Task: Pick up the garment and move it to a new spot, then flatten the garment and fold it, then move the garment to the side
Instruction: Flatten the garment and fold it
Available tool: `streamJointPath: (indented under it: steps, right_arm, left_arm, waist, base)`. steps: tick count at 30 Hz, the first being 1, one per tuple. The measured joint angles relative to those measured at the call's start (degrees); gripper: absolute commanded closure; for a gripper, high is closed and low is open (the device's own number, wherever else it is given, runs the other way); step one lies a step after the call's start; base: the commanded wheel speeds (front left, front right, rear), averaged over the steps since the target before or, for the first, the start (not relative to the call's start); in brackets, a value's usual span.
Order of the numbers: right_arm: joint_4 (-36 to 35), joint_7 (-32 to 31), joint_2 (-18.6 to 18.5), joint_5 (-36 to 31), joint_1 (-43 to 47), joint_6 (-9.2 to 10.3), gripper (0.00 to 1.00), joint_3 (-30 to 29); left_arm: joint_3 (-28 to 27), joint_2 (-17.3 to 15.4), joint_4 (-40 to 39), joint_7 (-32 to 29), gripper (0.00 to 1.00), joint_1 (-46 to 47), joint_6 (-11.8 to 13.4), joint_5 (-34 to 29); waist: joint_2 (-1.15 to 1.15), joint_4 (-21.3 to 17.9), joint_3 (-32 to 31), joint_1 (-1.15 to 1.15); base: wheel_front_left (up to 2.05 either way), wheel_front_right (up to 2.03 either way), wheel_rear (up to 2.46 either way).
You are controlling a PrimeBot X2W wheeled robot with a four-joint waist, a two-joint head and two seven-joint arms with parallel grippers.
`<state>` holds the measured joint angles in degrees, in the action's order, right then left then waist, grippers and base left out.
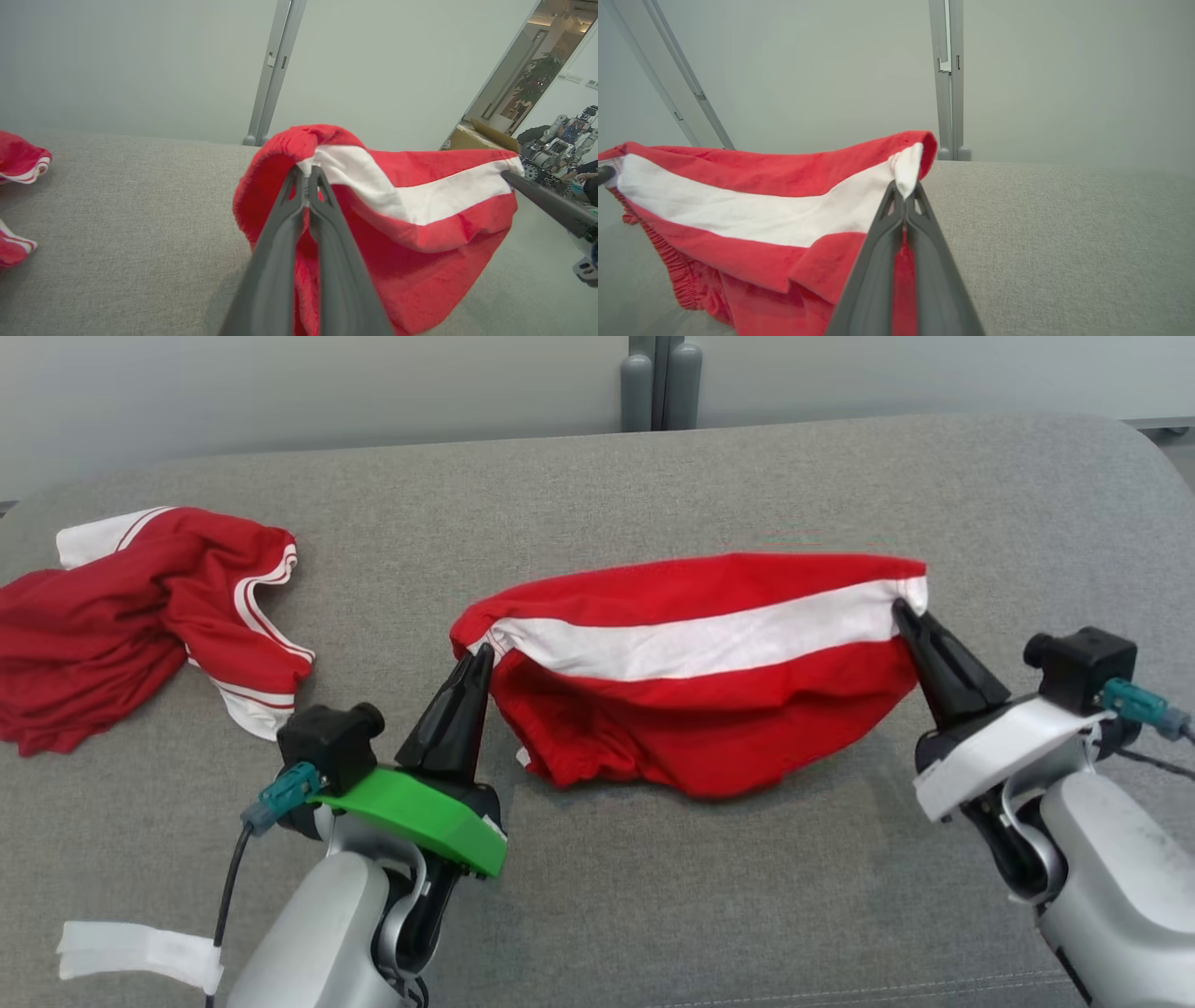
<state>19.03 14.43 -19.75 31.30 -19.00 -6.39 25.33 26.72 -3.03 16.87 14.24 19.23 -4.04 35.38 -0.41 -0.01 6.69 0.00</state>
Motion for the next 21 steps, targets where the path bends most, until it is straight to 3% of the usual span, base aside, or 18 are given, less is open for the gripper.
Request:
streamJointPath:
  steps: [8,16,19,20,21]
  right_arm:
    - [3.6,0.0,2.2,0.6,7.9,-0.08,1.00,4.1]
    - [5.9,0.0,2.8,0.1,8.6,-0.01,0.98,4.5]
    - [5.9,0.0,3.6,-0.1,8.4,0.48,0.57,4.1]
    - [6.1,0.0,3.6,-0.1,8.4,0.51,0.09,4.0]
    - [6.2,0.0,3.6,-0.2,8.3,0.53,0.00,3.8]
  left_arm:
    - [0.3,-1.1,-0.6,0.0,1.00,-6.4,0.0,0.3]
    - [-0.1,-1.5,-1.3,0.0,1.00,-8.7,0.6,0.7]
    - [-0.1,-1.6,-2.0,0.0,1.00,-8.9,0.6,0.7]
    - [0.0,-1.6,-2.4,0.0,1.00,-9.0,0.6,0.7]
    - [0.1,-1.6,-2.6,0.0,1.00,-9.1,0.6,0.7]
  waist:
    - [0.00,0.5,-0.9,0.00]
    - [0.00,1.7,-1.7,0.00]
    - [0.00,1.8,-1.8,0.00]
    - [0.00,1.8,-1.8,0.00]
    - [0.00,1.8,-1.9,0.00]
  base:
    - [0.00,0.00,0.00]
    - [0.00,0.00,0.00]
    - [0.00,0.00,0.00]
    - [0.00,0.00,0.00]
    - [0.00,0.00,0.00]
